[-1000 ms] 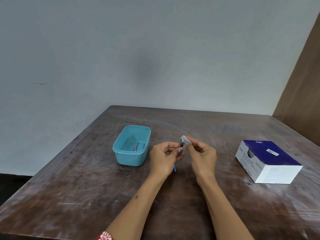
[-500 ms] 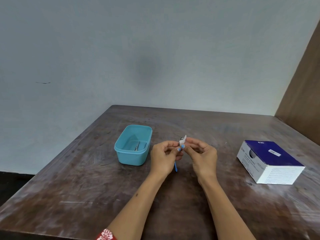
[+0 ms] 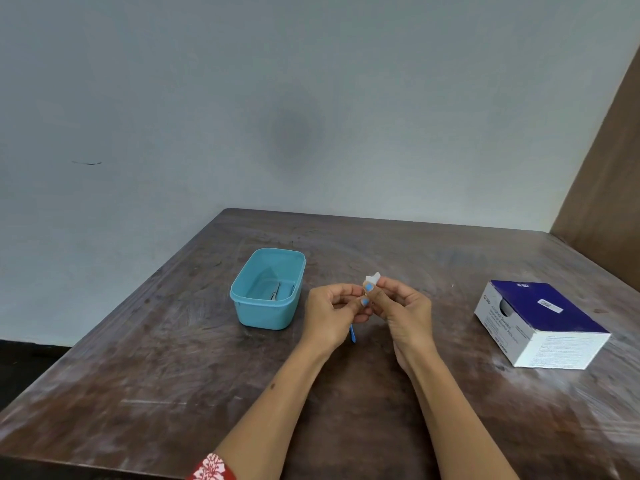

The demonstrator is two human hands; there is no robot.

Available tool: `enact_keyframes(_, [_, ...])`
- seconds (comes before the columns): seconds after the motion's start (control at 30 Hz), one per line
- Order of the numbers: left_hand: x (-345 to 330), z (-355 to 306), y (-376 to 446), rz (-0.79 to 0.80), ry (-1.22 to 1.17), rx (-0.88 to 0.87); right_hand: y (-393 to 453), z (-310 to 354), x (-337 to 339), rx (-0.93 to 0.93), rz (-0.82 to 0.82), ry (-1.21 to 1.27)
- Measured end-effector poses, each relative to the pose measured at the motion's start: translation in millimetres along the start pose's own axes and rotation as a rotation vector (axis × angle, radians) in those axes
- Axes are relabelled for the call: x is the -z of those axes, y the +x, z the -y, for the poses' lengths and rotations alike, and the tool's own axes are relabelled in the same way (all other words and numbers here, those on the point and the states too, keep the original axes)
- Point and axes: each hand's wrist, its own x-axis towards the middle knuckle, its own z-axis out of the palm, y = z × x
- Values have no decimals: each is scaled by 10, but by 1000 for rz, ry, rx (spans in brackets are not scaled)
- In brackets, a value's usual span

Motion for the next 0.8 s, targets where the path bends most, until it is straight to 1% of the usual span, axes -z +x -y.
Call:
enact_keyframes(0.27, [-9,5,-2,15,43,-11,20,-20,6,-22,1,-16])
enact_keyframes(0.47, [-51,-4,-31,27,72,-17,29,-13,-2,-74,-45,82])
enact_keyframes(0.57, [-56,-6,-44,35,95,-20,38,-15,1,-95,-67,93])
enact_keyframes(0.67, [-54,-6,-42,25,122,-19,43,-21,8,-63,-76,82])
enact_keyframes(0.8, [-39,-1,-22,-9,129,-12,24,-21,12,38,-69,14])
